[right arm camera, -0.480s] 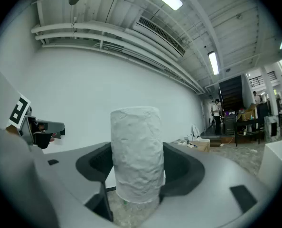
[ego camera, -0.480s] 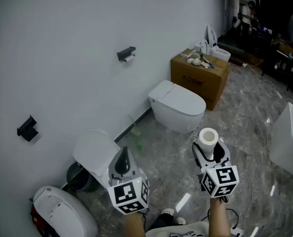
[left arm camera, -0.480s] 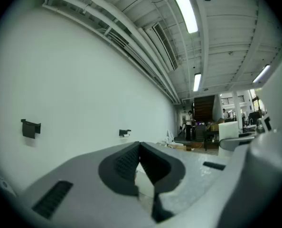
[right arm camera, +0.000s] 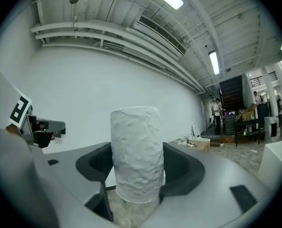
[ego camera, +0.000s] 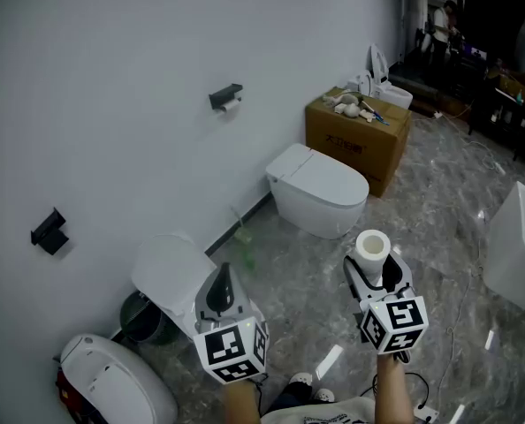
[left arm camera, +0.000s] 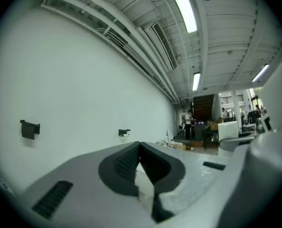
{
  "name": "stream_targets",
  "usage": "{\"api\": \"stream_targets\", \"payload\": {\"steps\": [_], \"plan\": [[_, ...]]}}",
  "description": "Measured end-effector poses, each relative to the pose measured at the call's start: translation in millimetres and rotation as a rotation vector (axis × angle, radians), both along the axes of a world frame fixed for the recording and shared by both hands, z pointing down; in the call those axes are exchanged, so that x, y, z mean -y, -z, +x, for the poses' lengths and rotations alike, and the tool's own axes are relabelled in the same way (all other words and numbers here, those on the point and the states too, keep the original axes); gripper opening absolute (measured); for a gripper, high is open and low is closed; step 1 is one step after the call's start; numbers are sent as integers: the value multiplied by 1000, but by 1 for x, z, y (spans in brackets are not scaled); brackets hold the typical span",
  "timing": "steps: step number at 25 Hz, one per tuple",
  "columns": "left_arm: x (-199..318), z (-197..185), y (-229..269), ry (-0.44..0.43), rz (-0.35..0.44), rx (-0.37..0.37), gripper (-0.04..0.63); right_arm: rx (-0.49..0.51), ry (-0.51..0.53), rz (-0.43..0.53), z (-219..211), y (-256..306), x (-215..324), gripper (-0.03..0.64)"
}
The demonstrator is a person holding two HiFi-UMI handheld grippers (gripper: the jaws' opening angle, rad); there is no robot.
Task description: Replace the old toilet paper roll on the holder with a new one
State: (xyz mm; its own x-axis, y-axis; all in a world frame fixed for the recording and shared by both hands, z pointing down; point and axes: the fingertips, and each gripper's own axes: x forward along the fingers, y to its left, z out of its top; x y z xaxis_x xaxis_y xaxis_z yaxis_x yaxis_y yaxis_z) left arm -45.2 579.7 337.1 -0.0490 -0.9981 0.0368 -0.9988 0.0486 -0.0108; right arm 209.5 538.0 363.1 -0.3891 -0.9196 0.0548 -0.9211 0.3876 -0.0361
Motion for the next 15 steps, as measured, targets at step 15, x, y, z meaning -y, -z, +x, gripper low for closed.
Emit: {"api": "stream_targets", "payload": {"steps": [15], "plan": [[15,-6,2,20,15,40,14,28,-3,-3,-6,0,9,313]]}}
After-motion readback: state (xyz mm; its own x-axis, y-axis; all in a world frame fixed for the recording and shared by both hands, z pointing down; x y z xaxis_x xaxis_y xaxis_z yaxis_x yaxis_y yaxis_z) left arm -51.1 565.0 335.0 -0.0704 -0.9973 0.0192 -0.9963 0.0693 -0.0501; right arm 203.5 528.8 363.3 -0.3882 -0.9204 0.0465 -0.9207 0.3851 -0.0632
